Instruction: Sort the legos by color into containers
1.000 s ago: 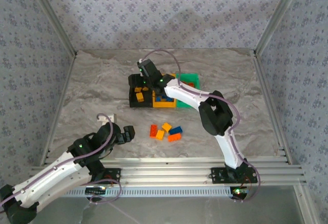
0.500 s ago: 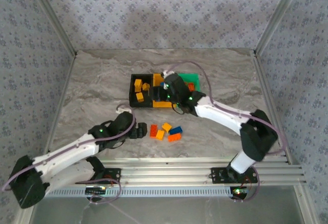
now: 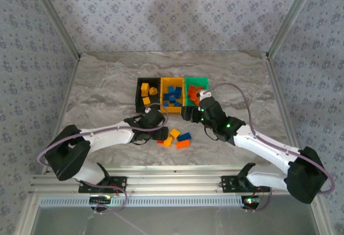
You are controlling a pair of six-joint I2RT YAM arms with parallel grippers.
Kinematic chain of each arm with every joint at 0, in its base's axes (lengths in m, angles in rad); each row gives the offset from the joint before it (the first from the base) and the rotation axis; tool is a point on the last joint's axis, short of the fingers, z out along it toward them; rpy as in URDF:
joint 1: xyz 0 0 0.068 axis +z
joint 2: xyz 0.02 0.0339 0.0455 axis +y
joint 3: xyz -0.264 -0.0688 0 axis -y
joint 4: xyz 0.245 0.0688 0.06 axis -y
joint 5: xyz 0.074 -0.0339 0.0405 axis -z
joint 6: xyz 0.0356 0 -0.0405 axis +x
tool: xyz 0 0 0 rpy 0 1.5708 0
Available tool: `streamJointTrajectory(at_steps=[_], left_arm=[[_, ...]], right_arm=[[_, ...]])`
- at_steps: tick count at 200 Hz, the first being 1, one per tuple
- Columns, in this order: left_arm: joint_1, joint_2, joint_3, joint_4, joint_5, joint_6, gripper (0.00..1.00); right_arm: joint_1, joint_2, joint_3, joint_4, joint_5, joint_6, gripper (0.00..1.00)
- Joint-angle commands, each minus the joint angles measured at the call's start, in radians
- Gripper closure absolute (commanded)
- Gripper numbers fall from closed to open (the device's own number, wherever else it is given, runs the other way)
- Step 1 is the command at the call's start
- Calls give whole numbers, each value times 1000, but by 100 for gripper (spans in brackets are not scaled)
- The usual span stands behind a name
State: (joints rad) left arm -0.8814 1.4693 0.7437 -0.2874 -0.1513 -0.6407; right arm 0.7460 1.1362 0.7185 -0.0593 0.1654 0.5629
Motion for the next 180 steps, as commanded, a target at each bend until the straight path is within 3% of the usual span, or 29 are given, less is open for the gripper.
streamJointTrajectory(at_steps=[1, 77, 90, 116, 133, 180], left_arm=[[-22, 29, 29, -34, -1, 25, 24], [12, -87, -51, -200, -73, 32, 36], [15, -121, -53, -211, -70, 32, 34], [7, -154, -44, -177, -16, 35, 21], [5, -118, -30, -159, -6, 43, 20], [9, 38, 6, -139, -26, 70, 37]], right_arm=[[-24, -40, -35, -28, 29, 25, 25], [-53, -90, -60, -22, 14, 32, 24], [-54, -93, -61, -23, 12, 34, 24], [-58, -98, -65, -20, 8, 34, 24], [-59, -104, -65, -23, 7, 36, 24], [-62, -139, -67, -47, 18, 35, 24]])
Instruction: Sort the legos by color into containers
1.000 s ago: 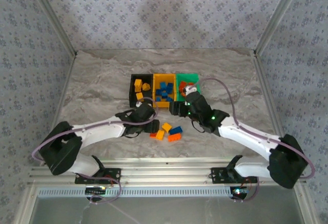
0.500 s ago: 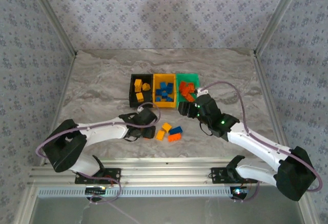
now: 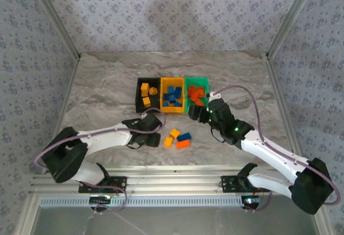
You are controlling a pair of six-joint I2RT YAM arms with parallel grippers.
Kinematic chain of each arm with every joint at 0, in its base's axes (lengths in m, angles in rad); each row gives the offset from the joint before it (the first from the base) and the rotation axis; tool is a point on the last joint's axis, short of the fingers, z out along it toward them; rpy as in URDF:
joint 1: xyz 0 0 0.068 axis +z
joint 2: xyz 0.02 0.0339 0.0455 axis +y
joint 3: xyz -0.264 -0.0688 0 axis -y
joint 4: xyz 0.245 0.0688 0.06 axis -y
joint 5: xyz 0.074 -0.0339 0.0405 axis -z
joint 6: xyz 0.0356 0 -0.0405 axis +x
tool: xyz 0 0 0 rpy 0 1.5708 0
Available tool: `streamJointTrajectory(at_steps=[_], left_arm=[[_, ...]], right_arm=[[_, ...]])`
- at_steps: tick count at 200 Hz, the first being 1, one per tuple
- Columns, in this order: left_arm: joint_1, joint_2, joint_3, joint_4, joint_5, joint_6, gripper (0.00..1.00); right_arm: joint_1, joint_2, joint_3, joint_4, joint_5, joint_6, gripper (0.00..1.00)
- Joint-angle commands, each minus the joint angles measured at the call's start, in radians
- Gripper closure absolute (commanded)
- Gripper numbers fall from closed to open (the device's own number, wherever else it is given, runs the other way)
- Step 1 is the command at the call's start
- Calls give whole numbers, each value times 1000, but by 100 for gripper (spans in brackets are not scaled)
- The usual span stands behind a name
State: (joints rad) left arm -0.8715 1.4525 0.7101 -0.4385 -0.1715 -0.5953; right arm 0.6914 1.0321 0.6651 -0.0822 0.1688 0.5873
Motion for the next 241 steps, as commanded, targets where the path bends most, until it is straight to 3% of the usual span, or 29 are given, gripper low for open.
streamJointTrajectory(at_steps=[1, 52, 83, 108, 165, 203, 241], left_arm=[[-2, 56, 39, 12, -5, 25, 38], [-5, 45, 46, -6, 32, 16, 66], [-5, -28, 97, -41, 45, 13, 71], [0, -20, 234, -33, 39, 44, 72], [30, 333, 741, 11, 76, 127, 72], [53, 615, 1108, -88, 89, 150, 73], [57, 804, 1372, -178, 91, 146, 70]], right_arm=[[-7, -36, -14, -25, 15, 11, 24], [-21, -65, -20, -36, 29, 11, 23], [-30, -75, -33, -46, 49, 29, 23], [-37, -93, -57, -62, 77, 53, 23], [-65, -141, -111, -129, 98, 101, 23], [-80, -189, -128, -169, 96, 103, 23], [-94, -222, -149, -185, 82, 104, 23]])
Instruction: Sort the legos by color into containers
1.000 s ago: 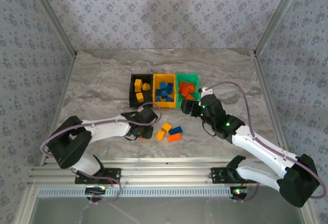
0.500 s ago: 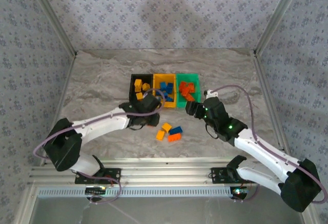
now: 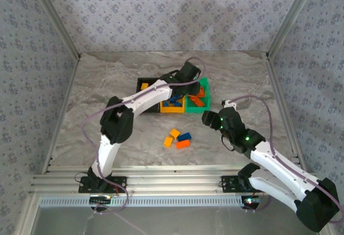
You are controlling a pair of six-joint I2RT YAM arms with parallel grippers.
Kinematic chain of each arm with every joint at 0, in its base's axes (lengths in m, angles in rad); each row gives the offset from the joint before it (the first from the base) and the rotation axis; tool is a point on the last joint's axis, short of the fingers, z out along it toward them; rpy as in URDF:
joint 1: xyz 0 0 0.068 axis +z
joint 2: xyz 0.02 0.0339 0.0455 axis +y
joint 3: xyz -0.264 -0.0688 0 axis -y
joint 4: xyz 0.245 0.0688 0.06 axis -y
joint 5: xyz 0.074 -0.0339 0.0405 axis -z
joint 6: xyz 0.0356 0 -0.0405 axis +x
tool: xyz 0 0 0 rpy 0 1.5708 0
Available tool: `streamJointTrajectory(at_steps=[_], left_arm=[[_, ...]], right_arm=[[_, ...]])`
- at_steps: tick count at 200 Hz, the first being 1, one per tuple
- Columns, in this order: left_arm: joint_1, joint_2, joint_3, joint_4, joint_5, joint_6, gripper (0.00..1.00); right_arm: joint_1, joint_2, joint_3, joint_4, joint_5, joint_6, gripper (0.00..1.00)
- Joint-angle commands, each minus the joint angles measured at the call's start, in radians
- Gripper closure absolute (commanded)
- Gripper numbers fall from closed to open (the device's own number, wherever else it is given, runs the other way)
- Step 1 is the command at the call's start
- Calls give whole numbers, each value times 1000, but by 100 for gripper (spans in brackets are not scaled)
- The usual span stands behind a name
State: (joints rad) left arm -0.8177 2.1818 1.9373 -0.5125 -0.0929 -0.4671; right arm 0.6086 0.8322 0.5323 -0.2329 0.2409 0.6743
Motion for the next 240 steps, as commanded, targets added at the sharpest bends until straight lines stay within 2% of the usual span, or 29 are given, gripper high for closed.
streamJointTrajectory(at_steps=[1, 10, 38, 73, 99, 130, 138, 168, 196, 218, 240], left_arm=[[3, 79, 151, -106, 12, 18, 69], [3, 107, 191, -122, 16, 14, 65], [1, 127, 245, -129, 32, -6, 41], [-13, 38, 195, -96, 49, -13, 29], [-30, -130, 22, 10, 61, -25, 20], [-47, -378, -326, 156, 53, -52, 14], [-50, -447, -413, 183, 49, -63, 1], [-62, -681, -753, 260, 5, -118, 0], [-67, -891, -1022, 259, -55, -178, 0], [-68, -1045, -1175, 200, -107, -230, 1], [-67, -1187, -1274, 129, -154, -272, 0]], right_arm=[[-12, -21, -17, -35, 9, 17, 23], [-15, -23, -18, -34, 2, 16, 23], [-19, -25, -17, -34, -14, 10, 21], [-22, -20, -18, -24, -24, 10, 20], [-22, -2, -17, -10, -59, 7, 19], [-15, 43, -17, 11, -126, 0, 19], [-7, 61, -18, 16, -140, -3, 19], [63, 148, -15, 48, -159, -8, 18], [187, 264, 29, 66, -139, -36, 18], [280, 369, 101, 38, -93, -107, 18], [329, 464, 159, 27, -53, -140, 18]])
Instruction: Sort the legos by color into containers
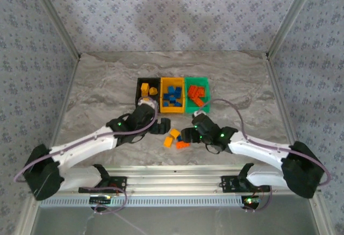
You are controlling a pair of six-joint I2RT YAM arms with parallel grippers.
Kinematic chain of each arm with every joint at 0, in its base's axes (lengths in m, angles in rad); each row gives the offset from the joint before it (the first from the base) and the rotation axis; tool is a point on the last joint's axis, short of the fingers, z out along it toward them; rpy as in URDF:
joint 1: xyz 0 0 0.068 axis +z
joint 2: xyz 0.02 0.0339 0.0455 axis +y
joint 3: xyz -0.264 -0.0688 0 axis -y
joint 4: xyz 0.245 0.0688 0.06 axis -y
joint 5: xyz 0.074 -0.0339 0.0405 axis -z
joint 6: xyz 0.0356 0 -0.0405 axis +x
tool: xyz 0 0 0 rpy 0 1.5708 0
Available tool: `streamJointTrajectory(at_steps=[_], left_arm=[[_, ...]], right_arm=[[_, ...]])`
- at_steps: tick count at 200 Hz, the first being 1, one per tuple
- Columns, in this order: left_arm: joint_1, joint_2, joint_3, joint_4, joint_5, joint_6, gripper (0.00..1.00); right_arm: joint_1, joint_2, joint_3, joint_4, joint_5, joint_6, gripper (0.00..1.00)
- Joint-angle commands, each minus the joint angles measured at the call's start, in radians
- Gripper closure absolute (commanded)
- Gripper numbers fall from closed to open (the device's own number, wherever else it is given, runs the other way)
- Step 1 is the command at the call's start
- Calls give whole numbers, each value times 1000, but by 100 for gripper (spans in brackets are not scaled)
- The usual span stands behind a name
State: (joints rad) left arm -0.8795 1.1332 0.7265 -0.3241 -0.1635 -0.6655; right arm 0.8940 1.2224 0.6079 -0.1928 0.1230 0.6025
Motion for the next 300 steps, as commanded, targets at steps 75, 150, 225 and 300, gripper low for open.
streamJointTrajectory(at_steps=[75, 150, 225, 300], left_arm=[[39, -381, -179, -197, -142, -129, 0], [76, -386, -210, -185, -111, -129, 0], [86, -394, -213, -184, -110, -134, 0], [91, -397, -232, -185, -123, -155, 0]], right_arm=[[74, 361, 296, -63, 93, -137, 29], [40, 394, 276, -185, 178, -55, 40], [26, 322, 285, -67, 95, -122, 25], [0, 445, 294, -78, 100, -80, 40]])
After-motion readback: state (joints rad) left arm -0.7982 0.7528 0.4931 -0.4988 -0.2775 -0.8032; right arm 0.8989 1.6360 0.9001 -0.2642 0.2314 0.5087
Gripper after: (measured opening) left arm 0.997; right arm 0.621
